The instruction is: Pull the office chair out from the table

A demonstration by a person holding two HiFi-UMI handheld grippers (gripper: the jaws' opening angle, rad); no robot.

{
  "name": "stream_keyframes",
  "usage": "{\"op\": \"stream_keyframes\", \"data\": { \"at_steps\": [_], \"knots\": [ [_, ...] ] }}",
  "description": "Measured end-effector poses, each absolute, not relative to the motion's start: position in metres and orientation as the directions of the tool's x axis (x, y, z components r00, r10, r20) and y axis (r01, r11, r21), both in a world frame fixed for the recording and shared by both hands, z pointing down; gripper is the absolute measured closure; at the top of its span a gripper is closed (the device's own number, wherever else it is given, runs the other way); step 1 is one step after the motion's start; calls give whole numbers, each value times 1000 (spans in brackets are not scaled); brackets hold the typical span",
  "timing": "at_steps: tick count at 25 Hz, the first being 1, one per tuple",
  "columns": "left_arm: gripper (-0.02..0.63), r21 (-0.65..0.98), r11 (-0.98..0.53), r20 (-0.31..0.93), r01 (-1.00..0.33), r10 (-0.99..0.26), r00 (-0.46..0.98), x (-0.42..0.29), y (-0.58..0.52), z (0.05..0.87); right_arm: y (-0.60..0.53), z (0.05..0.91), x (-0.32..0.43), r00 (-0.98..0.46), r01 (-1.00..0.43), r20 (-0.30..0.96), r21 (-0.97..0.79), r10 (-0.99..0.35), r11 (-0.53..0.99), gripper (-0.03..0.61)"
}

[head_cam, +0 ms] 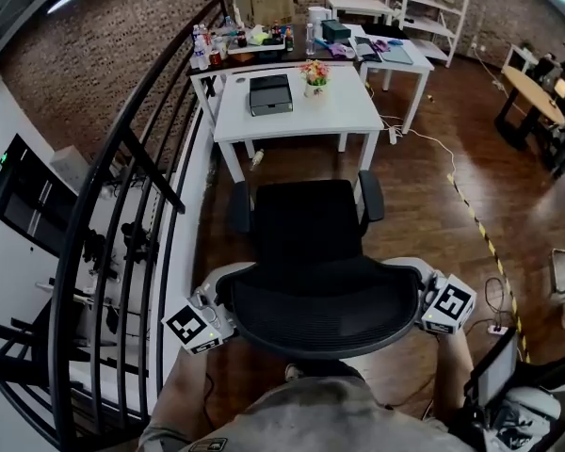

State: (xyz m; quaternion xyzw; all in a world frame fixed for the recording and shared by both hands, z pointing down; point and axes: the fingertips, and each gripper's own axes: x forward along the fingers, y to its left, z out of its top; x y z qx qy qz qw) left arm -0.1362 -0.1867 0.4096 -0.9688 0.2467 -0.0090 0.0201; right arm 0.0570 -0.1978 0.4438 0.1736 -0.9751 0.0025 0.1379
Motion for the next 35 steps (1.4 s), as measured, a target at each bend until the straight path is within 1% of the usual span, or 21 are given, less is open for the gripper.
{"op": "stream_keyframes", "data": {
  "at_steps": [7, 14, 19, 23, 31, 35],
  "knots": [
    [376, -56, -892, -6, -449, -449, 893, -133, -143, 408, -152, 444, 62, -892, -364, 277, 27, -357, 931, 368],
    [374, -43, -894, 4, -447, -447, 894, -129, -106, 407, -109, 442, 65, -893, -363, 278, 20, -354, 931, 371],
    [367, -34, -884, 0, -467, -467, 884, -125, -77, 405, -81, 439, 67, -897, -353, 268, 48, -353, 934, 379],
    [365, -17, -875, -3, -484, -484, 875, -120, -64, 408, -63, 441, 73, -918, -306, 254, 39, -305, 951, 387],
    [365, -10, -861, 0, -508, -508, 861, -108, -44, 412, -44, 443, 85, -933, -273, 231, 42, -275, 961, 391],
    [354, -28, -852, -2, -523, -523, 852, -106, -45, 409, -45, 443, 86, -933, -271, 228, 57, -277, 961, 390]
  ]
}}
